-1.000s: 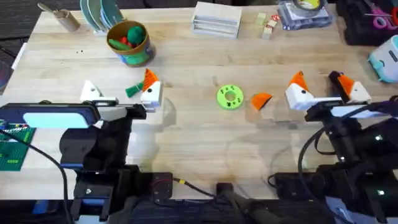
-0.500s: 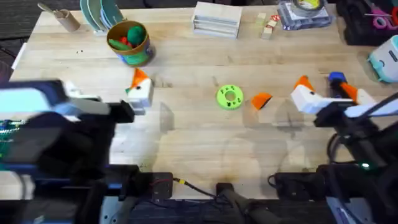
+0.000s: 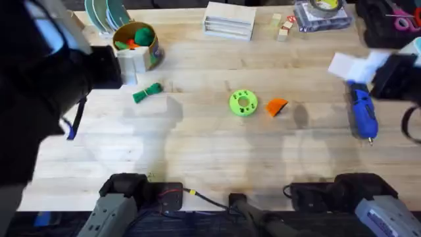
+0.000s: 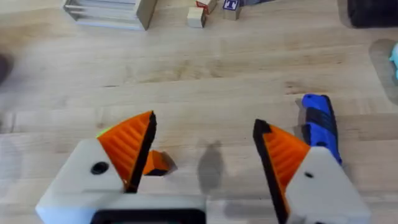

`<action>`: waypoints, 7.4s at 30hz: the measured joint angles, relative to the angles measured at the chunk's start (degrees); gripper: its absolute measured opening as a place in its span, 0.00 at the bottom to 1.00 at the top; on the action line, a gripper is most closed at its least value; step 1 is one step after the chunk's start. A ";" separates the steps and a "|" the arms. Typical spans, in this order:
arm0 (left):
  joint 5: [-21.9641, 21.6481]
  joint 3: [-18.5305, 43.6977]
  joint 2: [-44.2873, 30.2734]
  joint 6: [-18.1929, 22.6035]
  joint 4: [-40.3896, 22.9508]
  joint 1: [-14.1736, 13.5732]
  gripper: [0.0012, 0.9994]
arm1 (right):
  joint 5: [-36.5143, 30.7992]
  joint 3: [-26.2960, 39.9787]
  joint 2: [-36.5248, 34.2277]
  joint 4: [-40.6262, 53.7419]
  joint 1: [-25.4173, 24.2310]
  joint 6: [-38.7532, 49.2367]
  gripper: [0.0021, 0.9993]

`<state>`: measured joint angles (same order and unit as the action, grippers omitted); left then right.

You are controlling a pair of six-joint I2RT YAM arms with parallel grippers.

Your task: Pick up the gripper from the table and insert it into the empty holder that is missing its gripper. Then pick up a screw, insert it into the mounting hole, and use the screwdriver to tighten it. Finally, clean up the table by picking up the vegetable and placing it into the bucket.

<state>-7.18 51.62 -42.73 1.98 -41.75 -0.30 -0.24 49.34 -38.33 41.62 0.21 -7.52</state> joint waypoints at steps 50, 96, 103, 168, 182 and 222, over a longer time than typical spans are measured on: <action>3.64 0.04 -14.14 17.11 -4.18 0.00 0.99 | 0.14 4.84 -8.51 -0.60 0.00 0.01 0.99; 29.32 0.06 15.38 14.91 4.03 0.00 0.99 | 0.15 4.84 -8.53 1.21 0.00 -0.03 0.99; 31.45 0.06 15.38 14.93 6.58 -1.30 0.99 | 0.15 4.84 -8.52 1.21 0.00 -0.03 0.99; 33.57 -51.28 42.43 1.81 38.81 -4.46 0.99 | 0.15 4.84 -8.50 1.23 0.00 -0.03 0.99; 33.57 -51.28 42.42 1.81 38.81 -4.46 0.99 | 0.15 4.84 -8.53 1.29 0.00 -0.03 0.99; 33.59 -51.28 42.43 1.81 38.81 -4.45 0.99 | 0.15 4.84 -8.53 1.30 0.00 -0.03 0.99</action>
<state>26.41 0.34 -0.30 3.79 -2.94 -4.75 -0.10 54.17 -46.85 42.92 0.21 -7.55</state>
